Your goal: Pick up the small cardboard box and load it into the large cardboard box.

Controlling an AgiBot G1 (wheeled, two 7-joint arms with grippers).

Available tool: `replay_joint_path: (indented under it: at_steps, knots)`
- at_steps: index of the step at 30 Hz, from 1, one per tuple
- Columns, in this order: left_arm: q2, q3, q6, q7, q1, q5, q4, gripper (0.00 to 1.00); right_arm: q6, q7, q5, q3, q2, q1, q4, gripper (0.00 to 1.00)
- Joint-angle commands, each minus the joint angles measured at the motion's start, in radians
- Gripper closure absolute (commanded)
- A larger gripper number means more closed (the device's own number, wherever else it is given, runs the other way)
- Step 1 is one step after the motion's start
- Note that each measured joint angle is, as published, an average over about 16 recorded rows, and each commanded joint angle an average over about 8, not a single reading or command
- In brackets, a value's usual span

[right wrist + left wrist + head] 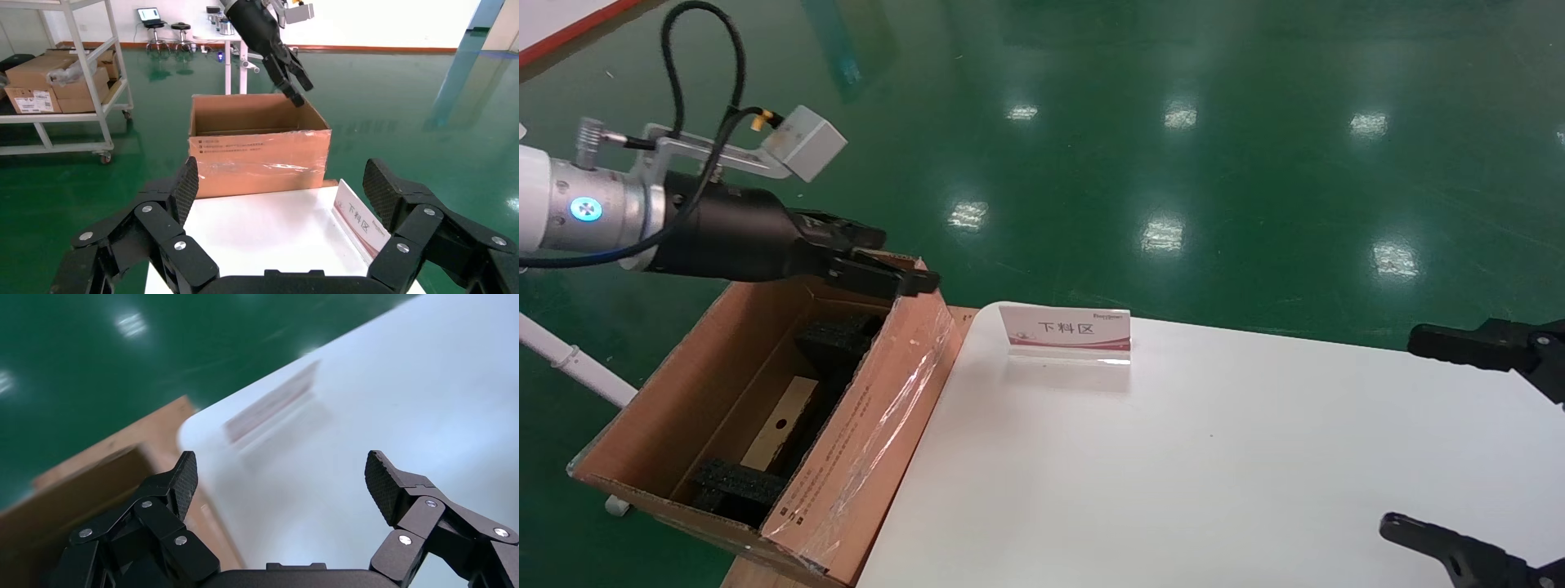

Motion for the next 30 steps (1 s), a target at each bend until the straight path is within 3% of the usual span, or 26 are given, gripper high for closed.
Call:
replay_joint_path:
  at_steps: [1, 30]
  knots:
    - [0.010, -0.048, 0.017, 0.030, 0.039, -0.015, 0.001, 0.00, 0.000, 0.000, 0.000, 0.000, 0.000, 0.000, 0.000, 0.00]
    - [0.157, -0.763, 0.274, 0.488, 0.631, -0.243, 0.015, 0.00, 0.000, -0.001, 0.001, -0.002, 0.001, 0.000, 0.000, 0.00]
